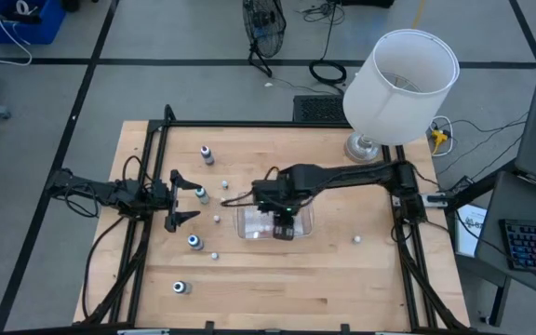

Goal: Pick & Place food coloring
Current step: Put the small purple food coloring bottle into the transparent bin

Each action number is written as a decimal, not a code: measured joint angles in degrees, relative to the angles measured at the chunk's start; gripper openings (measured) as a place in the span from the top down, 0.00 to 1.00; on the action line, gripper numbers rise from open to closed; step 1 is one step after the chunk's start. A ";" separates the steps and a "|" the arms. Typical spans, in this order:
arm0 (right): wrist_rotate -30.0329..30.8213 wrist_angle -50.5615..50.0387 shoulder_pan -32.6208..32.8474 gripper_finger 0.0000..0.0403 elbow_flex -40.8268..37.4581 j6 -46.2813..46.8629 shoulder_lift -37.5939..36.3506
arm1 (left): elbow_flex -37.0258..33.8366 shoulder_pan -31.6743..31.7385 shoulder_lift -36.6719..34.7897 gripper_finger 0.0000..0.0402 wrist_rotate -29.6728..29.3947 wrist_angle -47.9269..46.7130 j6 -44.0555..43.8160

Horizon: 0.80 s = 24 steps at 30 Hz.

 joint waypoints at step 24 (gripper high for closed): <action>10.31 14.91 20.05 0.48 -61.83 43.98 -40.43 | 0.00 -0.01 -0.01 0.03 0.00 -0.01 -0.02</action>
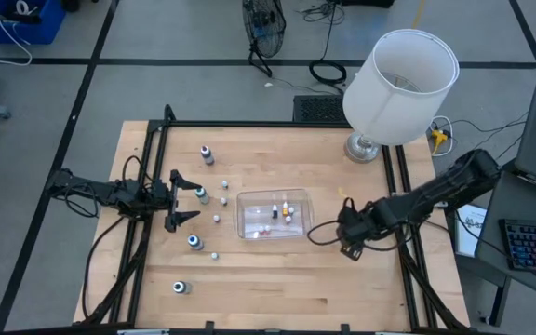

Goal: Pick & Place food coloring
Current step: Put the small purple food coloring bottle into the transparent bin

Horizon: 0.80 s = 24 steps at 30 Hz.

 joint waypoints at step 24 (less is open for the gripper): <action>-1.48 12.45 0.36 0.50 -13.01 3.03 -0.21 | 0.00 0.01 0.00 0.03 0.00 0.01 0.00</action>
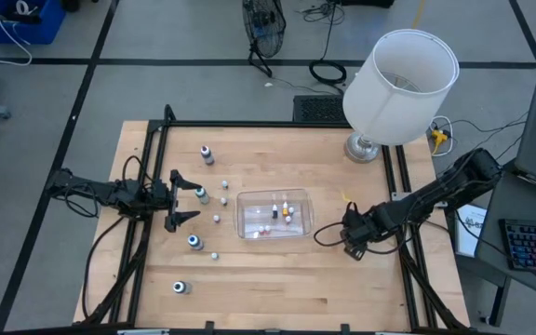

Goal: Pick & Place food coloring
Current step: Put the small purple food coloring bottle into the transparent bin

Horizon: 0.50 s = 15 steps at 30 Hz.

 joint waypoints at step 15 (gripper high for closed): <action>-0.09 3.81 -0.02 0.53 -2.05 -0.01 0.00 | 0.00 0.00 0.00 0.03 0.00 0.00 0.00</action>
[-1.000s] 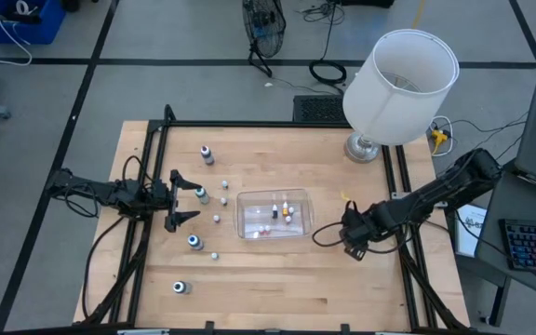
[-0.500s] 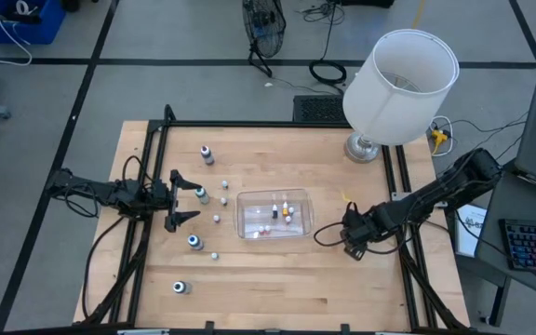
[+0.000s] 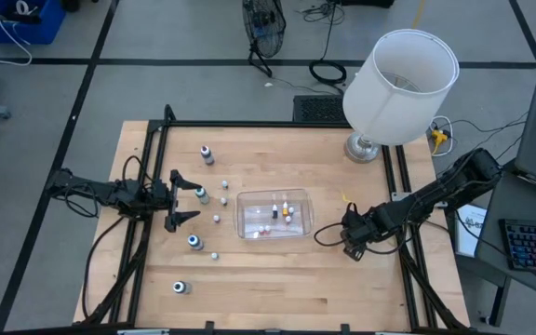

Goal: Pick & Place food coloring
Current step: Put the small purple food coloring bottle into the transparent bin

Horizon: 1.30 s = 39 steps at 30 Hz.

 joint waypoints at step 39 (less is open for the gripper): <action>16.72 -0.69 -5.59 0.86 34.78 -33.43 2.15 | 0.00 -0.01 0.02 0.03 0.00 0.00 0.00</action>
